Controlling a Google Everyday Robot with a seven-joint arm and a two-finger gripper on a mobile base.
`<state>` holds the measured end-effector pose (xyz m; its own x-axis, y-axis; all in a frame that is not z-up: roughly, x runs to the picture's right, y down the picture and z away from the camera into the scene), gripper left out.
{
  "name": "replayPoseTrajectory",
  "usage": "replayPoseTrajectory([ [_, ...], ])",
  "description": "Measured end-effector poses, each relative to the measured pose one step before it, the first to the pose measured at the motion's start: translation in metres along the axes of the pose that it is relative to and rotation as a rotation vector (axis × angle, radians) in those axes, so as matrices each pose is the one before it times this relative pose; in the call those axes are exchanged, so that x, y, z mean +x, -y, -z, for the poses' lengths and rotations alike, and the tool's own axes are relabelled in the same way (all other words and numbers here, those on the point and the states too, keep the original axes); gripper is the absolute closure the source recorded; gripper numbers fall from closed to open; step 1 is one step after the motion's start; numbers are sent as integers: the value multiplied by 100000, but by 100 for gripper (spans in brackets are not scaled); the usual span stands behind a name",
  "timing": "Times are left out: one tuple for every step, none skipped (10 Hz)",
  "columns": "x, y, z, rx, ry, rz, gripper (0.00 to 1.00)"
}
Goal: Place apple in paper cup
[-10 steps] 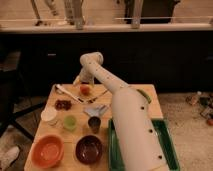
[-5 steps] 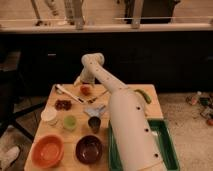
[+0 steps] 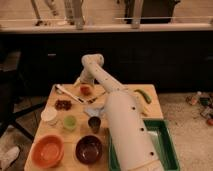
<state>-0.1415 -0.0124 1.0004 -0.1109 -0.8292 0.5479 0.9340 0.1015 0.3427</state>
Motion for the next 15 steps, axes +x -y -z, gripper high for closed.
replayPoseTrajectory([
  [-2, 56, -98, 189, 337, 132, 20],
  [-68, 35, -191, 152, 566, 338, 20],
  [-33, 36, -126, 265, 245, 375, 23],
  [-48, 14, -81, 200, -1, 216, 30],
  [-59, 41, -57, 176, -17, 215, 39],
  [-39, 58, -14, 90, -68, 220, 51],
  [-23, 22, 28, 156, -128, 95, 59],
  [-12, -75, 97, 118, -244, 41, 70],
  [-22, -108, 112, 71, -296, 92, 82],
  [-59, -46, 50, 75, -144, 105, 92],
  [-26, -80, 69, -23, -180, -64, 97],
  [-15, -76, 59, -2, -164, -117, 100],
  [-67, -19, 77, 13, -333, 63, 100],
  [-59, -32, 277, -125, -586, 104, 100],
  [-33, -42, 488, -184, -867, 149, 100],
])
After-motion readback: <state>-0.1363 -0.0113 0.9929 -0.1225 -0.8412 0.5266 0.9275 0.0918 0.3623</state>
